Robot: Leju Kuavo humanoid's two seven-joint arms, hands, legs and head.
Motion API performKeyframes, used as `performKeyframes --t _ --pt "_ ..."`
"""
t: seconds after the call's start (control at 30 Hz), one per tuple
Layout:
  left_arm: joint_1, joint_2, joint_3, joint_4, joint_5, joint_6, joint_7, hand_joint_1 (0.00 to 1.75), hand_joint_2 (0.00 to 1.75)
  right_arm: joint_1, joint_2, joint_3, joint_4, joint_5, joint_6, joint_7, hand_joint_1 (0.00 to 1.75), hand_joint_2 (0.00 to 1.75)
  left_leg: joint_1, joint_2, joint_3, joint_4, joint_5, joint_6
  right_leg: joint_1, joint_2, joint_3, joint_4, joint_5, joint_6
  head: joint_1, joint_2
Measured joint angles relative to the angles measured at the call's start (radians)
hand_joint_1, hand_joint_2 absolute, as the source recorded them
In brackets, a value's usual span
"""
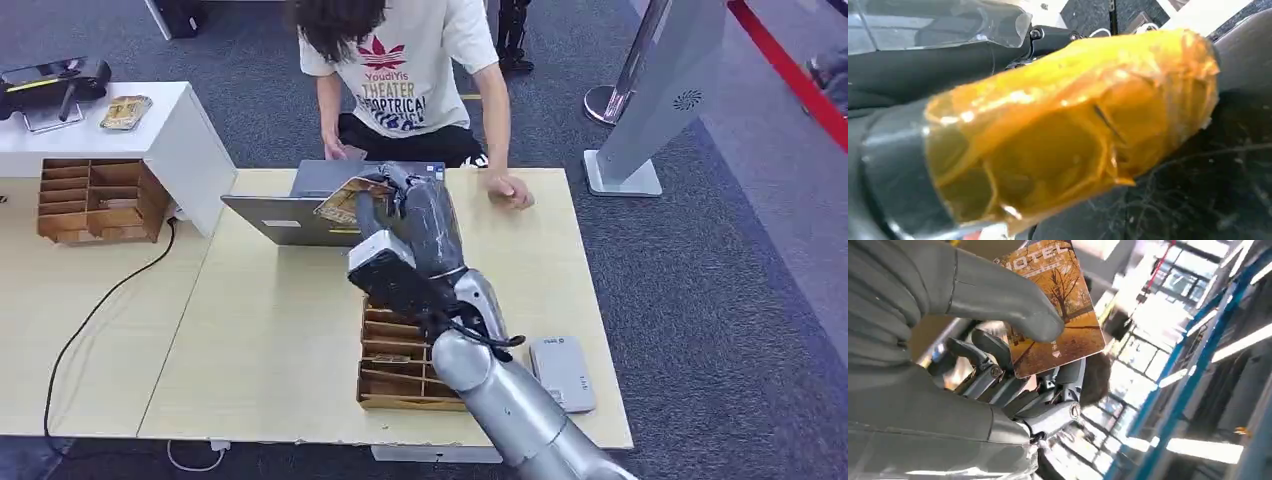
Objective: Pass the card to the sensor for recognition and then transmit it.
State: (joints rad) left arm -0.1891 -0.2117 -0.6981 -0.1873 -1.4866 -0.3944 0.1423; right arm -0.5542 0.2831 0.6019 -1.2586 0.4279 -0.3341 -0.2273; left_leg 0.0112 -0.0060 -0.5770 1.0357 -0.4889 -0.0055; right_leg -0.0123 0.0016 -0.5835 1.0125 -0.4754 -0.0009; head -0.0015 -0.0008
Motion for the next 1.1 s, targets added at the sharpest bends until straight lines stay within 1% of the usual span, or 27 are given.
performKeyframes --t 0.03,0.1,0.17,0.27,0.37,0.47,0.7,1.1 --pt "0.002 0.001 0.004 0.000 0.004 0.008 0.003 0.00 0.00 0.011 0.001 -0.012 -0.020 -0.058 0.035 0.009 1.75 1.75 0.000 0.000 0.000 0.000 0.000 0.000 0.000 0.000 0.000 0.000 0.000 0.000 0.000 0.000" --pt "0.008 0.003 0.011 0.000 0.011 0.016 0.004 0.00 0.00 0.031 0.001 -0.029 -0.042 -0.132 0.072 0.020 1.75 1.75 0.000 0.000 0.000 0.000 0.000 0.000 0.000 0.000 0.000 0.000 0.000 0.000 0.000 0.000" --pt "0.013 0.008 0.021 0.000 0.019 0.028 0.007 0.00 0.00 0.053 0.001 -0.057 -0.069 -0.243 0.115 0.036 1.75 1.75 0.000 0.000 0.000 0.000 0.000 0.000 0.000 0.000 0.000 0.000 0.000 0.000 0.000 0.000" --pt "0.017 0.010 0.037 0.000 0.031 0.031 0.013 0.00 0.00 0.087 -0.002 -0.091 -0.097 -0.345 0.146 0.044 1.75 1.75 0.000 0.000 0.000 0.000 0.000 0.000 0.000 0.000 0.000 0.000 0.000 0.000 0.000 0.000" --pt "0.020 0.013 0.047 0.000 0.041 0.033 0.021 0.00 0.00 0.120 -0.011 -0.115 -0.121 -0.394 0.158 0.055 1.75 1.75 0.000 0.000 0.000 0.000 0.000 0.000 0.000 0.000 0.000 0.000 0.000 0.000 0.000 0.000" --pt "0.026 0.015 0.062 0.000 0.053 0.039 0.026 0.00 0.00 0.157 -0.034 -0.138 -0.143 -0.417 0.159 0.060 1.75 1.75 0.000 0.000 0.000 0.000 0.000 0.000 0.000 0.000 0.000 0.000 0.000 0.000 0.000 0.000" --pt "0.036 0.018 0.092 0.000 0.072 0.048 0.044 0.00 0.00 0.232 -0.080 -0.187 -0.173 -0.428 0.146 0.072 1.75 1.75 0.000 0.000 0.000 0.000 0.000 0.000 0.000 0.000 0.000 -0.001 0.000 0.000 0.000 0.000" --pt "0.046 0.019 0.128 0.000 0.089 0.057 0.057 0.00 0.00 0.314 -0.119 -0.254 -0.194 -0.410 0.126 0.088 1.75 1.75 0.000 0.000 0.000 0.000 0.000 0.000 0.000 0.000 0.000 -0.001 0.000 0.000 0.000 0.000"
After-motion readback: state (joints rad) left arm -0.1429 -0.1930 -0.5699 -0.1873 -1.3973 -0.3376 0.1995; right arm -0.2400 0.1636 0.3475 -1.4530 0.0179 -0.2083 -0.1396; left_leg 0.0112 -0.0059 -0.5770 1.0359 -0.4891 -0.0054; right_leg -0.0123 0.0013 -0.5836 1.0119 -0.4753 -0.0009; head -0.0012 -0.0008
